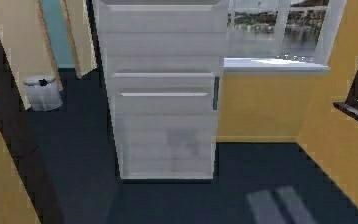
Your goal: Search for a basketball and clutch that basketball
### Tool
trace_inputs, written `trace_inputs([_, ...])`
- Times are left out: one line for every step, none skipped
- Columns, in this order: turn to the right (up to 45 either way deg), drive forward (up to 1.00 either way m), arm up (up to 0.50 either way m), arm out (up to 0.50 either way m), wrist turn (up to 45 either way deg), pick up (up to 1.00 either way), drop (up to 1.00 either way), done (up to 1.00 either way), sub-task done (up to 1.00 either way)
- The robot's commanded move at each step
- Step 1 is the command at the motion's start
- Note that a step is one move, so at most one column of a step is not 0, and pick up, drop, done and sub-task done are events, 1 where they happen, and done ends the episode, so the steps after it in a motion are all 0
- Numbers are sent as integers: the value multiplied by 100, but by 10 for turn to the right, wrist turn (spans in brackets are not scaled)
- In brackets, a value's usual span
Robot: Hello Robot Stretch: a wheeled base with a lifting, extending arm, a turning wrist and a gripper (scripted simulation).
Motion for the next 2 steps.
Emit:
trace_inputs([30,0,0,0,0,0,0,0,0])
trace_inputs([0,100,0,0,0,0,0,0,0])
